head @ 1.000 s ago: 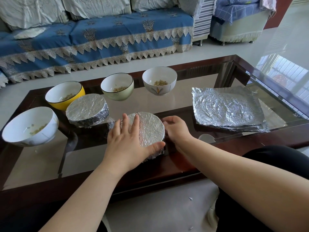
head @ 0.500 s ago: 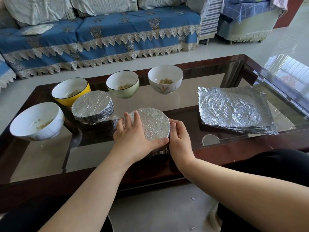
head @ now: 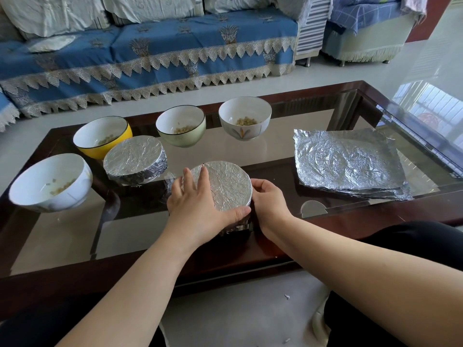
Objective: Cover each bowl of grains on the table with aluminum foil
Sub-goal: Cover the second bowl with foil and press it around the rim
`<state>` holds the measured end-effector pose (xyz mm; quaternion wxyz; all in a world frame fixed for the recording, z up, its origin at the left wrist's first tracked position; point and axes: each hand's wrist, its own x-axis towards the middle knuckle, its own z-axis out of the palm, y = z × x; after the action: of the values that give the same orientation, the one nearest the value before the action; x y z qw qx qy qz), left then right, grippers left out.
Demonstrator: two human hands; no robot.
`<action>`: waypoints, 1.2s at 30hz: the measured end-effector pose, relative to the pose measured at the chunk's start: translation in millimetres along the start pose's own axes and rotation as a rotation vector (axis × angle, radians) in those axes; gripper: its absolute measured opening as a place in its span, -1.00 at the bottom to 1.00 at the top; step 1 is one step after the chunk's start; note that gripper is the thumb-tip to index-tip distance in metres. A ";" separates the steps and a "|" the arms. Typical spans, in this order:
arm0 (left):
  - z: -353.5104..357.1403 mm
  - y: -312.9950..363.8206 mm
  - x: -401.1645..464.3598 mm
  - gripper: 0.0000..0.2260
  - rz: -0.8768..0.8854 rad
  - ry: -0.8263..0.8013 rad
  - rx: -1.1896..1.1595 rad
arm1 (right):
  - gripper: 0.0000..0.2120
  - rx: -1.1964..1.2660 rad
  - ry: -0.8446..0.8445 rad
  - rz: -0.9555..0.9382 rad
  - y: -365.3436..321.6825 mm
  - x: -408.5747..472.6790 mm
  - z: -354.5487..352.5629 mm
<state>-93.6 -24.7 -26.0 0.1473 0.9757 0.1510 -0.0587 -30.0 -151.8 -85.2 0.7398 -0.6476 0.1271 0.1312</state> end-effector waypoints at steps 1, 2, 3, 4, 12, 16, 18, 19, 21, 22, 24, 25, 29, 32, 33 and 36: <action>0.4 0.2 0.2 0.14 0.001 0.002 0.001 | -0.97 0.006 -0.014 0.005 -1.0 0.4 -0.1; 0.4 0.3 0.2 0.14 0.001 0.005 0.002 | -0.96 -0.002 -0.026 0.002 -1.5 1.7 -0.3; 0.4 0.6 0.3 0.14 0.001 0.007 0.001 | -0.94 -0.013 -0.038 -0.006 -2.1 2.3 -0.8; 0.2 0.7 0.3 0.14 0.000 0.008 0.000 | -0.90 -0.033 -0.048 -0.021 -2.7 3.5 -0.8; -1.0 -1.4 3.1 0.22 0.036 0.028 -0.102 | -0.76 -0.235 -0.009 -0.071 -6.9 15.9 -2.3; -4.0 -12.6 11.3 0.25 0.153 0.109 -0.498 | -0.60 -0.102 -0.125 0.136 -24.2 23.9 -6.9; -6.5 -18.1 15.8 0.18 0.156 0.136 -0.769 | -0.51 -0.152 -0.244 0.196 -32.1 26.4 -11.6; -8.7 -20.7 17.6 0.13 0.143 0.150 -0.859 | -0.50 -0.174 -0.306 0.223 -34.7 27.9 -14.6; -14.5 -24.3 17.7 0.02 0.114 0.175 -0.945 | -0.49 -0.183 -0.412 0.282 -40.8 29.4 -21.0; -16.9 -26.2 17.6 -0.07 0.098 0.191 -0.978 | -0.47 -0.181 -0.462 0.308 -43.9 31.0 -24.3; -20.9 -30.0 17.0 -0.25 0.033 0.233 -1.059 | -0.40 -0.184 -0.559 0.349 -50.7 33.4 -29.5; -21.5 -35.0 18.8 -0.27 -0.014 0.243 -1.108 | -0.38 -0.186 -0.600 0.362 -53.6 34.2 -31.1; -18.1 -61.0 29.6 -0.50 -0.278 0.202 -1.369 | -0.45 -0.158 -0.682 0.390 -58.4 33.8 -33.3; -22.1 -70.4 27.4 -0.58 -0.519 0.240 -1.638 | -0.52 -0.133 -0.721 0.413 -58.2 33.0 -34.8; -23.6 -75.3 26.5 -0.58 -0.583 0.288 -1.699 | -0.56 -0.124 -0.727 0.422 -58.2 32.2 -34.5; -36.0 -98.3 26.0 -0.58 -0.660 0.411 -1.774 | -0.65 -0.075 -0.723 0.440 -55.8 29.2 -29.9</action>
<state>-97.1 83.1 -22.4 0.7771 0.4095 0.4294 0.2100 16.7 -187.7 -47.9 0.6671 -0.5437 -0.0099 0.5092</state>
